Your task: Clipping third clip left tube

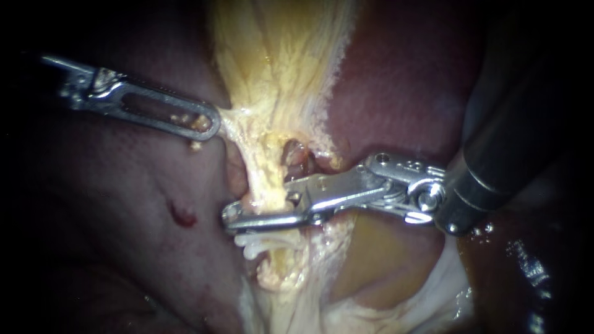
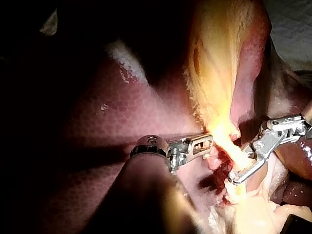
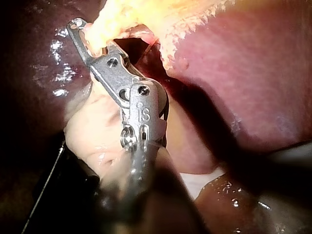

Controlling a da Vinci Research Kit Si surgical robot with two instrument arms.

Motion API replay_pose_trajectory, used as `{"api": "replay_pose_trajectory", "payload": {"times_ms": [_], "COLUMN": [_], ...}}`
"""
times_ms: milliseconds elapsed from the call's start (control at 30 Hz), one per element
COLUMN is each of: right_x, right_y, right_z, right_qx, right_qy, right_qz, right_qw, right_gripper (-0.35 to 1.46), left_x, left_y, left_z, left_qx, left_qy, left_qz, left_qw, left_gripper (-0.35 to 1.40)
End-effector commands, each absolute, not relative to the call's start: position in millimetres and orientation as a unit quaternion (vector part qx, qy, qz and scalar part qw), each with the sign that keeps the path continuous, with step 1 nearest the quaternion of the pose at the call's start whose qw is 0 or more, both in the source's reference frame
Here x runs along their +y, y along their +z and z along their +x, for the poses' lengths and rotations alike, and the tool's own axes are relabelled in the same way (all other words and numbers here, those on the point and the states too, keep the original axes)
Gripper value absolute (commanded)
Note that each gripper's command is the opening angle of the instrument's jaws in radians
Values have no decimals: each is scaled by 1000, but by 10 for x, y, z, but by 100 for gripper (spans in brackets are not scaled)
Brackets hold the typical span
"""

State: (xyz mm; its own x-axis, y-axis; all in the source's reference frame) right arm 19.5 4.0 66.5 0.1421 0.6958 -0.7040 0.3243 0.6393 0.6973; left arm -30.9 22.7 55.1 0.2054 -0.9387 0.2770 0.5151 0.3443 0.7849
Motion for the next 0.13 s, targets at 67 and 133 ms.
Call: {"api": "replay_pose_trajectory", "payload": {"times_ms": [67, 133], "right_x": [40, 40], "right_y": [665, 665], "right_z": [195, 195], "right_qx": [639, 639], "right_qy": [145, 146], "right_qz": [399, 399], "right_qw": [642, 642], "right_gripper": [-35, -35], "left_x": [227, 227], "left_y": [551, 551], "left_z": [-309, -309], "left_qx": [-382, -382], "left_qy": [-501, -501], "left_qz": [277, 277], "left_qw": [725, 725], "left_gripper": [-35, -35]}}
